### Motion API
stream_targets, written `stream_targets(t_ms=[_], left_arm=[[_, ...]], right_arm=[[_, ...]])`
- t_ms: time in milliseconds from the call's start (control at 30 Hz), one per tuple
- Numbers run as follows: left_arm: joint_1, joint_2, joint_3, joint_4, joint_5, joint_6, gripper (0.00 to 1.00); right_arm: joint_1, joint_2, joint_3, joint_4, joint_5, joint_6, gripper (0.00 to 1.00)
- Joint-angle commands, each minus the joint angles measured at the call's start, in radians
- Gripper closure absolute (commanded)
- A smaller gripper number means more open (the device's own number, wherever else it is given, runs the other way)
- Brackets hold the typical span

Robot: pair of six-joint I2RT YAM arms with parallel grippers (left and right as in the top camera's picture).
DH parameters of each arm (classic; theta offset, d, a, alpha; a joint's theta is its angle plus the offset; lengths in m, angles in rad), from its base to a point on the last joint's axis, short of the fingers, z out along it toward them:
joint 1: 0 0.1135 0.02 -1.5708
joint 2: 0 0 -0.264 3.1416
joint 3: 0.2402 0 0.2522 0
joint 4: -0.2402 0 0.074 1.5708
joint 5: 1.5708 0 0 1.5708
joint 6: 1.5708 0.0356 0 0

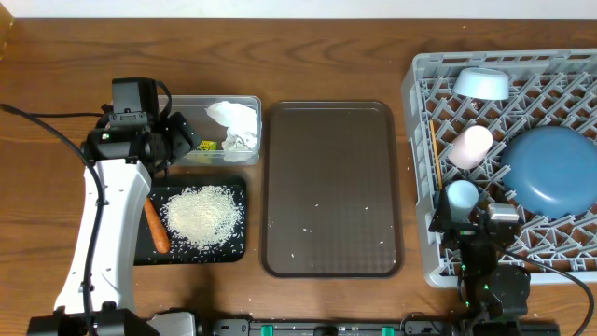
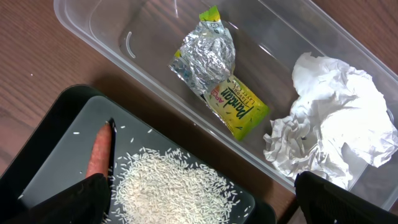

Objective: Sort waste into correct bins and load items into the dishwasher rack

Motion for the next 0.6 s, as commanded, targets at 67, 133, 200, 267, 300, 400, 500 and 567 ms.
stream_targets(t_ms=[67, 133, 200, 267, 300, 400, 500, 567], left_arm=[[0.003, 0.003, -0.004, -0.003, -0.020, 0.006, 0.02], [0.003, 0.003, -0.004, -0.003, -0.020, 0.006, 0.02], [0.003, 0.003, -0.004, -0.003, -0.020, 0.006, 0.02], [0.003, 0.003, -0.004, -0.003, -0.020, 0.006, 0.02], [0.003, 0.003, -0.004, -0.003, -0.020, 0.006, 0.02], [0.003, 0.001, -0.004, -0.002, -0.020, 0.006, 0.02], [0.002, -0.056, -0.004, -0.003, -0.020, 0.006, 0.02], [-0.001, -0.117, -0.004, -0.003, -0.020, 0.006, 0.02]], right_arm=[[-0.029, -0.007, -0.006, 0.001, -0.008, -0.013, 0.01], [-0.029, -0.007, -0.006, 0.001, -0.008, -0.013, 0.01], [-0.029, -0.007, -0.006, 0.001, -0.008, -0.013, 0.01], [-0.029, -0.007, -0.006, 0.001, -0.008, -0.013, 0.01], [-0.029, -0.007, -0.006, 0.001, -0.008, -0.013, 0.01], [-0.029, -0.007, -0.006, 0.001, -0.008, -0.013, 0.01], [-0.029, -0.007, -0.006, 0.001, -0.008, -0.013, 0.01], [-0.029, -0.007, -0.006, 0.001, -0.008, -0.013, 0.01]])
